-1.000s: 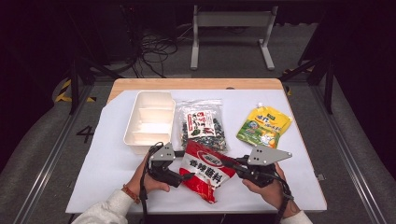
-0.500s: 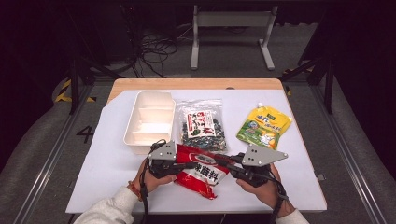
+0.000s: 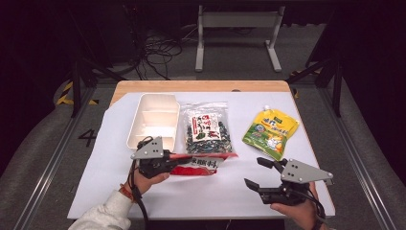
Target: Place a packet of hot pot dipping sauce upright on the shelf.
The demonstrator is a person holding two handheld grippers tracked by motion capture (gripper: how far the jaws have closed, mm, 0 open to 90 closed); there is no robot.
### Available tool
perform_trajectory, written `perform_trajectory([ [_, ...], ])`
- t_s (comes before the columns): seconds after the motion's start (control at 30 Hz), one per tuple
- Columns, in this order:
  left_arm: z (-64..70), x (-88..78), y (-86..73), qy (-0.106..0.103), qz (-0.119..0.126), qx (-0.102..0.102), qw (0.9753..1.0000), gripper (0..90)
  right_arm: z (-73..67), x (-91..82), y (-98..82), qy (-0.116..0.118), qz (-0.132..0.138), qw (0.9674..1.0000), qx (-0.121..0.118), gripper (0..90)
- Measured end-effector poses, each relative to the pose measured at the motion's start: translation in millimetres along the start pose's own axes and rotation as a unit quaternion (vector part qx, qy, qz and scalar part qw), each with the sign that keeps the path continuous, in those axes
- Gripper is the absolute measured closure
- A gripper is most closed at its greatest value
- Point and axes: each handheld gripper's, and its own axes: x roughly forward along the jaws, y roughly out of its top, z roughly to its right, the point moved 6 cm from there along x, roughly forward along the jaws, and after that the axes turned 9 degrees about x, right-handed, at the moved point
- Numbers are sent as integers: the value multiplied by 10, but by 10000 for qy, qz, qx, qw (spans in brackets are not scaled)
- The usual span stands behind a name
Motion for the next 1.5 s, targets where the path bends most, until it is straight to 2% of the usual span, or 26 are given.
perform_trajectory([
  [0.1, -123, -131, 116, 210, 88, 115, 9997, 900, 112, -60, -203, -181, -181, 9994, 238, 249],
  [0.2, -280, -246, 203, 429, 117, 158, 9989, 900, 170, -48, -388, -399, -531, 9977, 130, 246],
  [0.3, -516, -375, 266, 726, -71, 245, 9970, 900, 191, -22, -505, -356, -776, 9962, 187, 263],
  [0.43, -828, -513, 296, 946, -103, 129, 9954, 900, 207, 74, -616, -304, -1053, 9939, 97, 265],
  [0.5, -929, -561, 317, 977, -17, 56, 9952, 900, 205, 105, -636, -297, -1113, 9933, 64, 265],
  [0.7, -1210, -664, 397, 1234, -2, 49, 9923, 900, 221, 150, -695, -289, -1185, 9924, 136, 265],
  [0.73, -1253, -674, 404, 1264, 18, 15, 9920, 900, 232, 155, -709, -313, -1206, 9921, 164, 265],
  [0.8, -1336, -697, 410, 1336, -40, 85, 9910, 900, 235, 163, -719, -283, -1209, 9921, 191, 265],
  [0.83, -1408, -711, 404, 1375, -34, 33, 9905, 900, 237, 166, -724, -296, -1226, 9918, 185, 265],
  [0.87, -1408, -711, 404, 1375, -34, 33, 9905, 900, 237, 166, -724, -296, -1226, 9918, 185, 265],
  [0.97, -1569, -730, 367, 1515, -72, -56, 9884, 900, 237, 165, -735, -304, -1266, 9913, 200, 265],
  [1.03, -1674, -736, 338, 1659, -109, -118, 9860, 900, 236, 165, -746, -296, -1274, 9912, 204, 264],
  [1.1, -1746, -738, 317, 1665, -61, -195, 9858, 900, 238, 167, -763, -307, -1297, 9908, 245, 263],
  [1.13, -1783, -734, 303, 1706, -83, -200, 9851, 900, 241, 170, -777, -317, -1322, 9904, 259, 263],
  [1.2, -1849, -714, 258, 1691, -123, -249, 9852, 900, 238, 173, -797, -310, -1354, 9899, 276, 263],
  [1.5, -2044, -546, 76, 1668, -296, -436, 9846, 900, 232, 130, -836, -419, -1375, 9890, 362, 261],
])
